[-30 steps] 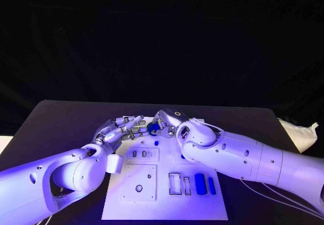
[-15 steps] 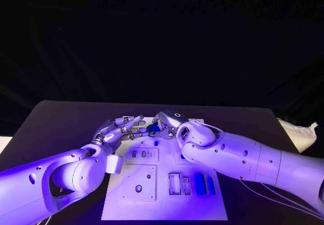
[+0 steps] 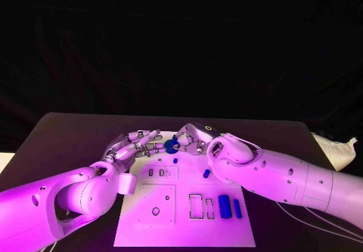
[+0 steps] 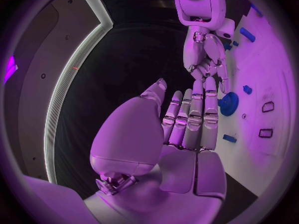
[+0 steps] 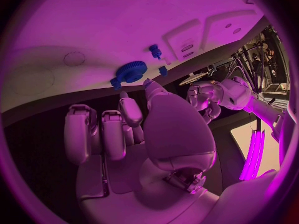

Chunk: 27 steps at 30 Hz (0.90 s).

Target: Assemble the parts on the task board

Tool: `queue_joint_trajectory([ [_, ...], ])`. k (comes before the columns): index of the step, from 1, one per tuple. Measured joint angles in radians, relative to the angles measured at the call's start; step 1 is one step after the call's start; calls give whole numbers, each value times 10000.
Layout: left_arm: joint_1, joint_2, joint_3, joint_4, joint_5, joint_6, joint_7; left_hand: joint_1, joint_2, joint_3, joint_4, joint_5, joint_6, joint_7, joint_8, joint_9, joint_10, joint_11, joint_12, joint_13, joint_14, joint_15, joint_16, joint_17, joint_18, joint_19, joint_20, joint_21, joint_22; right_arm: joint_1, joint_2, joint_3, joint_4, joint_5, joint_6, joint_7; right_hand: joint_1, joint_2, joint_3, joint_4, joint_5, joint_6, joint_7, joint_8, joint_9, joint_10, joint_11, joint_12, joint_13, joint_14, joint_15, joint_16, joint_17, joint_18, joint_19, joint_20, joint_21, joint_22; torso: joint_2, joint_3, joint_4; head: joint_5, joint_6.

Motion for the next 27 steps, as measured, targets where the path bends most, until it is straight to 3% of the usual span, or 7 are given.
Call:
queue_joint_trajectory([
  [5, -1, -123, -2, -45, 0, 9, 0, 0, 0, -21, -39, 0, 0, 0, 0, 0, 0, 0, 0, 0, 0, 0, 0, 1, 0, 0, 0, 0, 0, 21, -964, 107, 701, 675, -723, 696, 399, 192, 273, -274, 78, 0, 0, 0, 0, 0, 0, 0, 22, 0, 0, 0, -1, 0, 9, -9, 0, 27, -12, 8, -34, 41, 12],
  [10, 0, -259, -3, -294, -4, 29, 5, 0, 0, 8, -65, 0, 0, 0, 0, 0, 0, 0, 0, 0, 0, 0, -47, 19, 0, 0, 0, -41, -13, 91, -1969, 146, 825, 2038, -1009, 1878, 1019, 123, 480, -792, -230, 0, 0, 0, -28, -1, 1, -6, 19, 0, 0, -1, -2, 0, 39, -40, 0, 58, -55, 27, -157, 145, 81],
  [18, 2, -323, -3, -625, -10, 51, 27, 0, 0, 8, -64, 0, 0, 0, 0, 0, 0, 0, 0, 0, 0, 0, -47, 19, -1, 0, 0, -41, -13, 8, -2974, 149, 408, 3938, -597, 3563, 1229, -71, 462, -1081, -376, 0, 0, -1, -51, -75, 3, -145, -84, 0, 0, -1, -3, 0, 39, -40, 0, 25, -98, 123, -327, 281, 275],
  [22, 2, -316, -1, -685, -12, 68, 31, 0, 0, 8, -64, 0, 0, 0, 0, 0, 0, 0, 0, 0, 0, 0, -47, 18, 0, 0, 0, -40, -13, -74, -3262, 149, 122, 4402, -343, 3966, 1272, -113, 472, -1110, -376, 0, 0, -1, -50, -75, 3, -197, -89, 0, 0, -1, -3, -1, 39, -39, 0, 25, -116, 167, -359, 294, 360],
  [27, 2, -292, -1, -719, -14, 94, 34, 0, 0, 8, -64, 0, 0, 0, 0, 0, 0, 0, 0, 0, 0, 0, -47, 19, 0, 0, 0, -40, -12, -215, -3383, 149, -230, 4792, -49, 4312, 1301, -142, 451, -1146, -376, 0, 0, -1, -50, -74, 3, -198, -111, 0, 0, -1, -3, 0, 39, -39, 0, 25, -124, 196, -382, 274, 392],
])
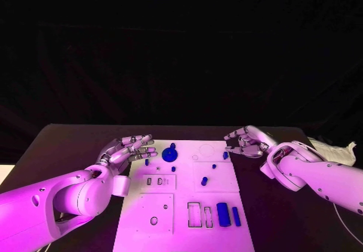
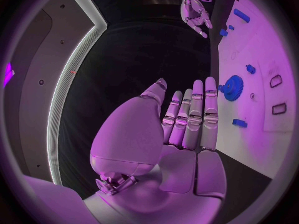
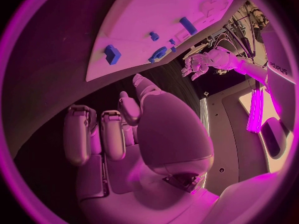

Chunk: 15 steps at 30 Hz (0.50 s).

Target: Assemble the parts on the task board

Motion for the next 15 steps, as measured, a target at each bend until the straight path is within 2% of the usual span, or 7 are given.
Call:
queue_joint_trajectory([
  [7, -4, 32, -3, -22, -2, 28, 1, 0, 0, 40, -40, 0, 0, 0, 0, 0, 0, 0, 0, 0, 0, 0, 0, 18, 0, 0, 0, 0, -12, -229, 76, 1, -482, 235, 324, 248, 7, -7, 27, -27, 0, 0, 0, 0, 1, 0, 0, 0, -1, 0, 0, 0, -1, 0, 0, 0, 0, 0, 3, 5, 4, -98, -49],
  [15, -7, 52, -4, -26, -4, 40, 1, 0, 0, 40, -39, 0, 0, 0, 0, 0, 0, 0, 0, 0, 0, 0, 0, 18, -1, 0, 0, 0, -11, -333, 218, -1, -771, 318, 558, 371, 7, -7, 27, -27, 0, 0, 0, 0, 1, 0, 0, 0, 0, 0, 0, 38, -2, 1, 0, 0, 0, 0, 1, -10, 21, -115, -124],
])
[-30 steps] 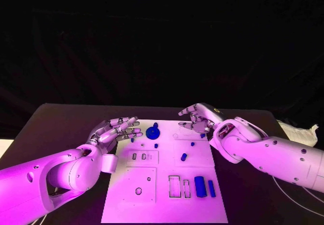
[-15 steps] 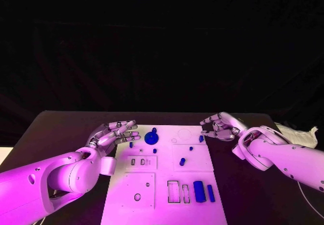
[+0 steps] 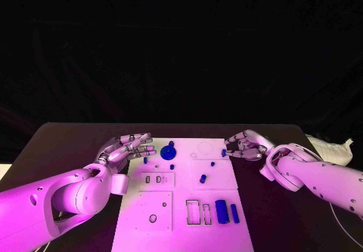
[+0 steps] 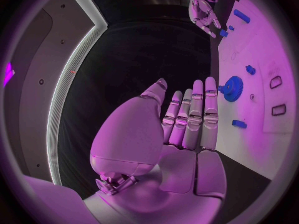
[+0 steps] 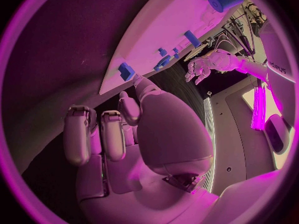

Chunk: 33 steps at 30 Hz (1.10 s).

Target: Assemble the parts on the task board

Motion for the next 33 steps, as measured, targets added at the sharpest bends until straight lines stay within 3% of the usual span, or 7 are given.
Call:
queue_joint_trajectory([
  [14, -2, 35, -1, 8, -2, 10, 0, 0, 0, 0, 0, 0, 0, 0, 0, 0, 0, 0, 0, 0, 0, 0, 0, -1, 0, 0, 0, 0, 1, -35, 187, 3, -215, -12, 243, 46, 0, 0, 0, 1, 0, 0, 0, 0, 1, 0, 0, 0, 9, 0, 0, 0, -1, 0, 0, 0, 0, 0, -16, -17, -12, 11, -104],
  [25, -2, 98, -1, 11, -2, 17, -1, 0, 0, 0, 0, 0, 0, 0, 0, 0, 0, 0, 0, 0, 0, 0, 0, -2, 0, 0, 0, 0, 1, -52, 361, 3, -380, -75, 320, 57, 53, 53, 14, -68, 0, 193, 26, 0, 24, 0, 0, 0, 51, 0, 0, 0, -2, 0, 0, 0, 0, 23, -20, -19, 9, 136, -153],
  [33, -2, 111, -1, 12, -3, 21, -4, 0, 0, 0, 0, 0, 0, 0, 0, 0, 0, 0, 0, 0, 0, 0, 0, 8, 1, 0, 0, 0, 2, -68, 418, 3, -442, -149, 379, 57, 53, 53, 43, -96, -37, 441, -66, 76, 59, 0, 0, -1, 63, 0, 0, 0, -2, 0, 0, 0, 0, 39, -22, -13, -16, 139, -187],
])
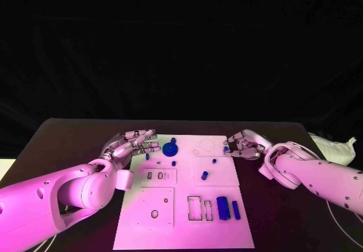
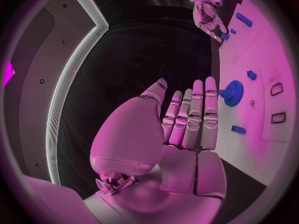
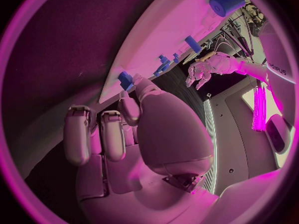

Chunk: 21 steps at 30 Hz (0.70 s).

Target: Assemble the parts on the task board

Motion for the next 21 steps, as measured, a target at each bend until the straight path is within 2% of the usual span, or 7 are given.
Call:
queue_joint_trajectory([
  [5, 0, 2, 0, -2, -1, 0, -1, 0, 0, 0, 0, 0, 0, 0, 0, 0, 0, 0, 0, 0, 0, 0, 0, -1, 0, 0, 0, 0, 0, -16, 35, 0, -45, -29, 48, 0, -24, 24, 0, 0, 0, 183, -21, 77, 28, 38, -37, -1, -1, 0, 0, 0, 0, -1, 0, 0, 0, 10, -6, 0, 1, -59, -33],
  [10, -1, 6, 0, -2, -1, 0, -1, 0, 0, 0, 0, 0, 0, 0, 0, 0, 0, 0, 0, 0, 0, 0, 0, -1, 0, 0, 0, 0, 0, -17, 56, 0, -72, -46, 81, -1, -57, 56, 0, 0, 0, 241, -78, 78, 41, 39, -38, 41, 18, 0, 0, 0, 0, 0, 0, 0, 0, 9, -7, 2, 6, -68, -35],
  [14, -1, 7, 0, -2, -2, 0, -1, 0, 0, 0, 0, 0, 0, 0, 0, 0, 0, 0, 0, 0, 0, 0, 0, -2, 0, 0, 0, 0, 0, -20, 75, 1, -89, -56, 115, -5, -88, 87, 0, 0, -8, 279, -45, 118, 40, 2, -73, 44, 28, 0, 0, 0, -1, 0, 0, 0, 0, 9, -8, 2, 7, -86, -54],
  [21, -1, 2, 0, 1, -3, 0, -1, 0, 0, 25, -25, 0, 0, 0, 0, 0, 0, 0, 0, 0, 0, 0, 0, -2, 0, 0, 0, 0, -9, -20, 96, 1, -153, -74, 172, -22, -109, 108, 0, 1, -59, 326, -92, 118, 57, 38, -109, 43, 28, 39, -39, 0, 8, -1, 0, 0, 42, 37, -8, 6, 4, -120, -85],
])
